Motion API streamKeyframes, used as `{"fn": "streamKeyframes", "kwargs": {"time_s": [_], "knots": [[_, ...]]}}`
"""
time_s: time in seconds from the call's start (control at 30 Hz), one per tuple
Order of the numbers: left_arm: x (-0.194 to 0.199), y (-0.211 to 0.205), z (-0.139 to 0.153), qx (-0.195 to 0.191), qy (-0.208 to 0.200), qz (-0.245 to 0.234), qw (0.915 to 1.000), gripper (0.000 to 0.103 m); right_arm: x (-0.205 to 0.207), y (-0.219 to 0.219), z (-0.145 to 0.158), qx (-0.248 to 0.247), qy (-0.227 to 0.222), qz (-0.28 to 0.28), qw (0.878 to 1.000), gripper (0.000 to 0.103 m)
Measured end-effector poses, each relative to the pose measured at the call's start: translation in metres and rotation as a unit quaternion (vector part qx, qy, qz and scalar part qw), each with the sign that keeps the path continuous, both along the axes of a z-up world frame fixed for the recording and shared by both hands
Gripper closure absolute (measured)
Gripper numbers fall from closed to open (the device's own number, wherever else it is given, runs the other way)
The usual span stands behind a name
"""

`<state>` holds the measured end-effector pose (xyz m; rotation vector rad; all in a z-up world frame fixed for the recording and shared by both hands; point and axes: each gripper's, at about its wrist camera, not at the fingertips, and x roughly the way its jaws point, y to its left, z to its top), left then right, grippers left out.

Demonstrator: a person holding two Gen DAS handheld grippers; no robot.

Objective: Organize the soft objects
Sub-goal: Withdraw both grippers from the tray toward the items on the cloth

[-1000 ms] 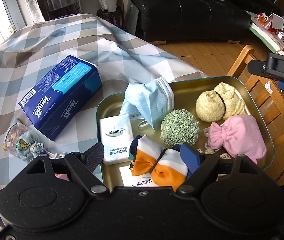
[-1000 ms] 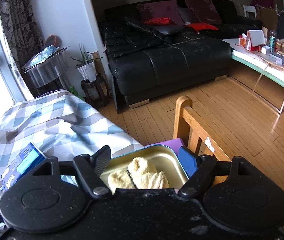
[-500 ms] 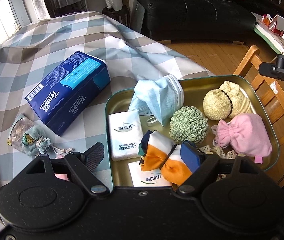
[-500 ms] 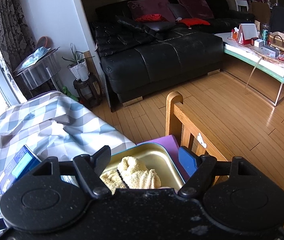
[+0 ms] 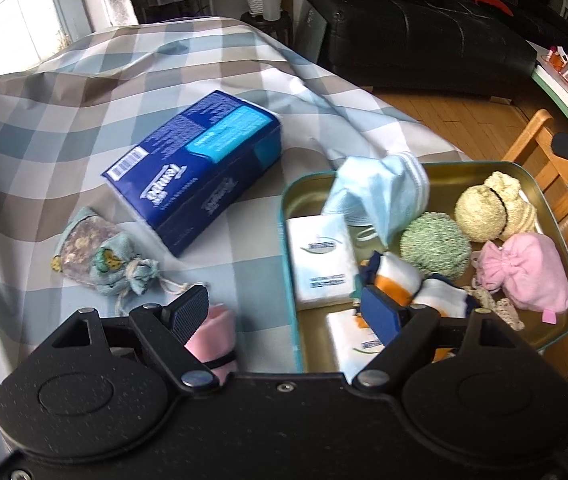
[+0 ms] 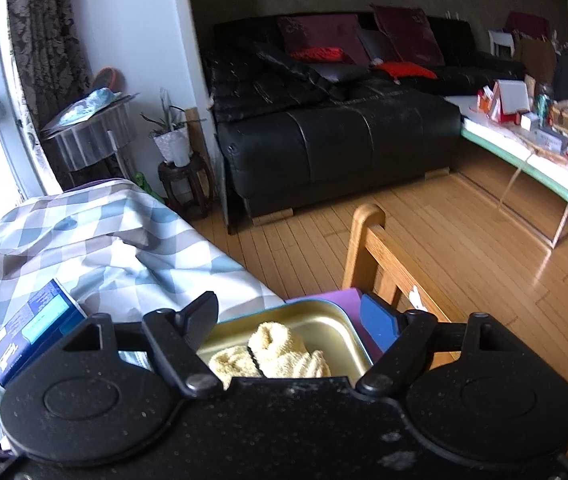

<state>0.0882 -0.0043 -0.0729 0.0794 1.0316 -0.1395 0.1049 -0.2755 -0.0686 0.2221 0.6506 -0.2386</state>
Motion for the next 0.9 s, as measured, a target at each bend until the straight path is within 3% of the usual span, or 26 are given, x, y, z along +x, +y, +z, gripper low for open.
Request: {"fn": "streamKeyframes", "kwargs": {"time_s": [0.4,0.67,0.9], "knots": [[0.007,0.082,0.012,0.026,-0.026,0.051,0.998,0.024,-0.008,0.033,0.005,-0.074,-0.031,0.043,0.996,0.013],[0.027,0.139,0.017,0.034,-0.034,0.082,0.9955,0.024,-0.019,0.069,0.002,-0.13,-0.044,0.102,0.985,0.01],[0.059,0.173,0.018,0.023,-0.031,0.088,0.9954,0.024,-0.034,0.099,0.0,-0.129,-0.052,0.137,0.981,0.01]]}}
